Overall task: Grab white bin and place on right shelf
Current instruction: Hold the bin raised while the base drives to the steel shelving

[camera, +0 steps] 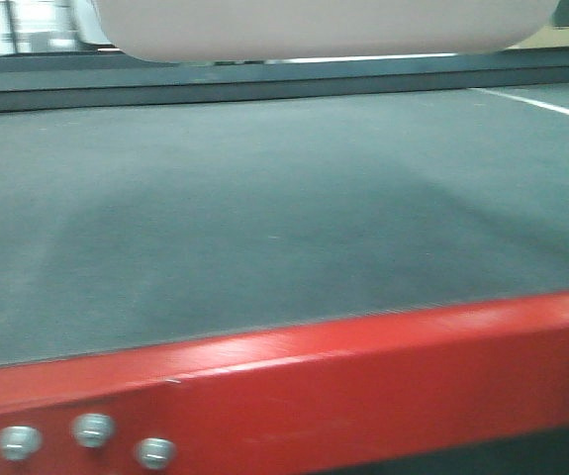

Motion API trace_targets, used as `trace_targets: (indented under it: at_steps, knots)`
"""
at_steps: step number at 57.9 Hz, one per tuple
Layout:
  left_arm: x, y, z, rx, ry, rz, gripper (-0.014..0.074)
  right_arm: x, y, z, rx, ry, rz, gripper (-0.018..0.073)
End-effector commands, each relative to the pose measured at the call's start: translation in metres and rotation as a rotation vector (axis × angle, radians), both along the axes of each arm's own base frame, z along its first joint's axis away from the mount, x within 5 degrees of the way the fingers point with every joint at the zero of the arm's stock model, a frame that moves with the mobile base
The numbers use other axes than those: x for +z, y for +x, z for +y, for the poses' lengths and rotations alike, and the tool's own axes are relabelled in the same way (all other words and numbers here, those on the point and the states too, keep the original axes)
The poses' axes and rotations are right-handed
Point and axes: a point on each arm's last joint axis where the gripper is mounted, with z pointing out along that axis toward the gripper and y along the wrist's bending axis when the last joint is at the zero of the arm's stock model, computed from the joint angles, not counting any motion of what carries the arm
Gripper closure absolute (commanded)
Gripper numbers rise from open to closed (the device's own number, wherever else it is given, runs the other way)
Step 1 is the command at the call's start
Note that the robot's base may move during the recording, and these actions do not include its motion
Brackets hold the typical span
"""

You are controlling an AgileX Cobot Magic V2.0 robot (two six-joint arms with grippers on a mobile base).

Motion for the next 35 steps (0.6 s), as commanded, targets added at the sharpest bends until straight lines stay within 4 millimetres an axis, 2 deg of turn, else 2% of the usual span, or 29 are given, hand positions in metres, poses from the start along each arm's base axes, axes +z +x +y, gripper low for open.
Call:
trace_targets:
  at_steps: [1,35]
  knots:
    - [0.037,-0.042,-0.022,-0.337,-0.135,-0.169,0.0722,0.027,-0.02,0.018,0.184,0.076,-0.14,0.05]
    - [0.037,-0.042,-0.022,-0.337,-0.135,-0.169,0.0722,0.023,-0.008,0.006,-0.009,0.062,-0.08,0.05]
